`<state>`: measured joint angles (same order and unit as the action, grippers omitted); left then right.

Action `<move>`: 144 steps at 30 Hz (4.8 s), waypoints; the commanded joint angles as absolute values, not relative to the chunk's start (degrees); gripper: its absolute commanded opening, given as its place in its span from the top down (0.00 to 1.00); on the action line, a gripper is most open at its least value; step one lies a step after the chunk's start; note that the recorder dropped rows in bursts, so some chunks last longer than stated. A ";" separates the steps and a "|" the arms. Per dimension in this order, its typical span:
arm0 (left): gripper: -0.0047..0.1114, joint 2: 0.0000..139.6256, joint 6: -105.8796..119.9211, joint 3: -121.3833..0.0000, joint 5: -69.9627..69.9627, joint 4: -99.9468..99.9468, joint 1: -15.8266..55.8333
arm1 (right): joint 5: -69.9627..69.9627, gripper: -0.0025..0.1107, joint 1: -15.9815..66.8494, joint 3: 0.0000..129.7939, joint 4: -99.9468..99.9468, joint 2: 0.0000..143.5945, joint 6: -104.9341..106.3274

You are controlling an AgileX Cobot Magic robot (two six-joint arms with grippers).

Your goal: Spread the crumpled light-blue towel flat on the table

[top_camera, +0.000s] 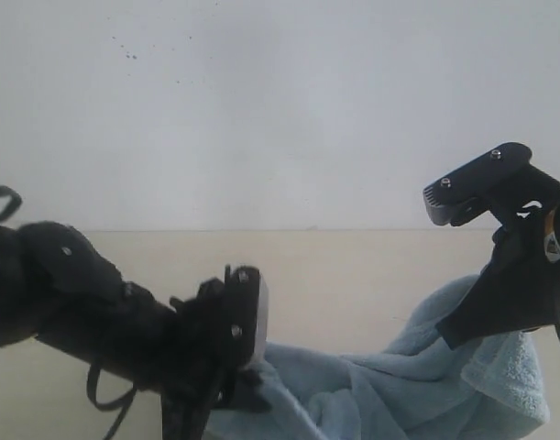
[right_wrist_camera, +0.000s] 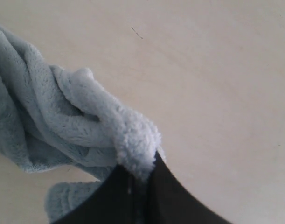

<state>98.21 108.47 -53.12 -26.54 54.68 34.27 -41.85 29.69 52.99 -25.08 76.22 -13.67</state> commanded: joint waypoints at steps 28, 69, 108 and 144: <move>0.93 75.48 81.42 -38.71 11.13 59.21 20.47 | -29.51 0.97 14.37 53.13 -59.00 83.01 -44.28; 0.35 69.56 66.40 -42.53 9.77 59.12 20.47 | -36.20 0.83 30.61 53.26 -42.39 94.70 -35.08; 0.92 69.56 66.87 -42.53 2.13 58.98 20.47 | -33.69 0.78 25.82 60.64 3.38 110.62 12.60; 0.93 66.19 67.12 -40.58 1.60 49.91 20.47 | -65.10 0.98 25.69 71.09 -51.58 73.17 -16.11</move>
<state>68.97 67.08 -40.82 1.50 50.60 20.62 -62.92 25.76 70.77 -47.03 74.42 -13.95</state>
